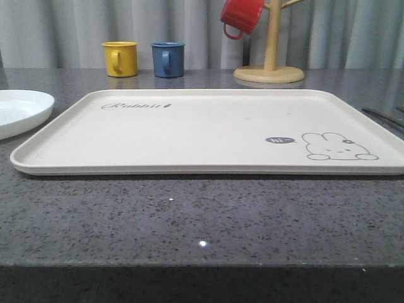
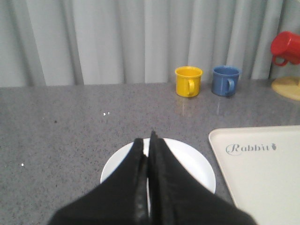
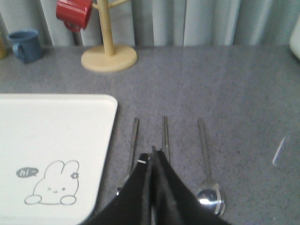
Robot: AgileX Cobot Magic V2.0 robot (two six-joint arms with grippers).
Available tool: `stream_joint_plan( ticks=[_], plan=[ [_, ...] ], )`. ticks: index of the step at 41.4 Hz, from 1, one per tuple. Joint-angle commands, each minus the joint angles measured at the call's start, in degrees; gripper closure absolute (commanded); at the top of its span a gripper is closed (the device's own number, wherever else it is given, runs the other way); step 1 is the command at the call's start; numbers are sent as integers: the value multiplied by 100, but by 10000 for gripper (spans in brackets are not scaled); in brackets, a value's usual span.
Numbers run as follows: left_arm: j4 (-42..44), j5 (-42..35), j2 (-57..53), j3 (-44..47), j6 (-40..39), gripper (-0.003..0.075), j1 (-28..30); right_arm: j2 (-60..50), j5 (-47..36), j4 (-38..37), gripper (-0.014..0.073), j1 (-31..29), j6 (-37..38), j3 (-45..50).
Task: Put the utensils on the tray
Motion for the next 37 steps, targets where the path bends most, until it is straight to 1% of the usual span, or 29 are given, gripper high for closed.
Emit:
stream_joint_plan(
  ticks=[1,11,12,14,15,16,17,18,20,21,22,23,26,28,31,34,36,37],
  plan=[
    [-44,-354,319,-162,-53,740,15,348,-284,-61,661,-36,-26,-183],
    [-57,-317,809,-161,-53,740,15,815,-242,-73,654,-36,-26,-183],
    [-57,-317,823,-161,-53,739,15,817,-248,-78,645,-36,-26,-183],
    [-57,-317,876,-161,-53,727,15,817,-248,-92,580,-36,-32,-183],
    [-57,-317,888,-161,-53,696,15,817,-248,-102,528,-36,-32,-183],
    [-41,-317,917,-161,-53,647,15,817,-241,-102,463,-36,-32,-183],
    [-41,-317,929,-161,-53,580,15,817,-241,-107,376,-36,-32,-183],
    [-41,-317,943,-161,-53,517,15,817,-241,-107,317,-36,-32,-183],
    [0,-328,991,-161,-53,344,15,817,-240,-107,200,-36,-32,-183],
    [45,-328,1018,-161,-53,272,15,817,-240,-107,165,-36,-32,-183],
    [84,-300,1065,-161,-53,220,15,817,-240,-107,150,-36,-32,-183],
    [143,-244,1111,-161,-53,191,15,817,-240,-107,144,-36,-32,-183],
    [306,222,1431,-361,-53,188,15,817,-240,-107,146,-36,-32,-183],
    [466,886,1857,-704,-53,188,15,817,-240,-107,146,-36,-32,-183],
    [518,1665,2553,-1207,-53,188,15,817,-240,-107,146,-36,-32,-183],
    [597,2079,3322,-1629,-53,187,28,817,-240,-107,146,-36,-32,-183],
    [636,2216,3801,-1893,-53,187,198,817,-240,-107,146,-36,-32,-183],
    [575,2235,4040,-2037,-6,187,376,817,-240,-107,146,-36,-32,-183]
  ],
)
